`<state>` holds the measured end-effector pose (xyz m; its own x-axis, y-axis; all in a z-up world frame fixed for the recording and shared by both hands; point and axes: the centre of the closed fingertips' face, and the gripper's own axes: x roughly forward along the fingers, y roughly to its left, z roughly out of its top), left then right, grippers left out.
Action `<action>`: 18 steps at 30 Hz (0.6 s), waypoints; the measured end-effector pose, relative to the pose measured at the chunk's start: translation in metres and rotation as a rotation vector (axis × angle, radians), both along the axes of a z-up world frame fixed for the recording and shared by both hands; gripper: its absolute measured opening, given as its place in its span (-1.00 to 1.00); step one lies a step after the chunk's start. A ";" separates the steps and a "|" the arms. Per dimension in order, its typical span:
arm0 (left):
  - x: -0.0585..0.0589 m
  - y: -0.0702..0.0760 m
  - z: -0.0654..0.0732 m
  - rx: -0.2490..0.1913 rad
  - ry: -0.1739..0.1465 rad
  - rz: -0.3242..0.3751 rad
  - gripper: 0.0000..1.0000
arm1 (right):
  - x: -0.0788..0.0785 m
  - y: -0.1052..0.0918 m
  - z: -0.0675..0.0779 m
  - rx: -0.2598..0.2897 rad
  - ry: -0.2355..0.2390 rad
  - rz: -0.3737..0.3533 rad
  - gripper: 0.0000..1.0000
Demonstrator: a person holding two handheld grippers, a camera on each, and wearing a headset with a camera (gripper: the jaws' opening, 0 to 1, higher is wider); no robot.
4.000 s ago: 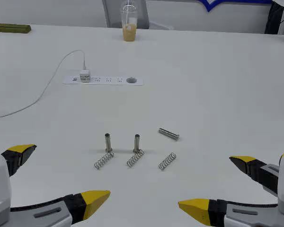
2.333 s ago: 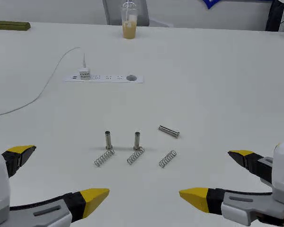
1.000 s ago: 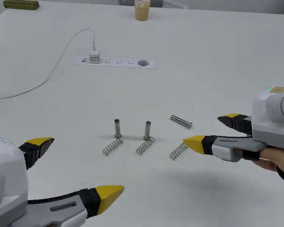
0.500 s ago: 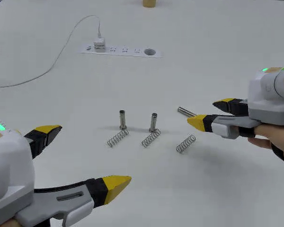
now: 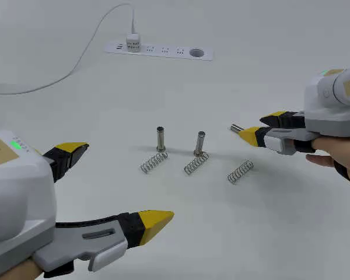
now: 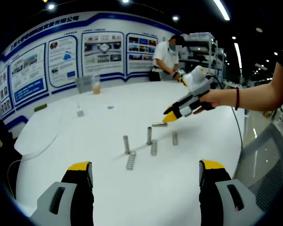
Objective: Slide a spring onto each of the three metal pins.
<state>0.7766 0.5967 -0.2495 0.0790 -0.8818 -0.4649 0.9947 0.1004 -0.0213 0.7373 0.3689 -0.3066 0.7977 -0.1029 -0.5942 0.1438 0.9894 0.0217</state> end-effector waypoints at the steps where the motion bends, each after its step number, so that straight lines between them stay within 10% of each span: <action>1: 0.000 0.000 -0.001 0.002 0.003 -0.001 0.90 | 0.002 0.000 -0.001 -0.003 0.001 0.004 -0.37; 18: -0.002 -0.006 -0.008 0.017 0.022 -0.010 0.89 | 0.026 -0.010 -0.030 0.005 0.050 0.021 -0.60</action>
<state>0.7747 0.5903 -0.2574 0.0596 -0.8746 -0.4812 0.9950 0.0906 -0.0414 0.7633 0.3590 -0.3371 0.7690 -0.0831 -0.6339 0.1236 0.9921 0.0198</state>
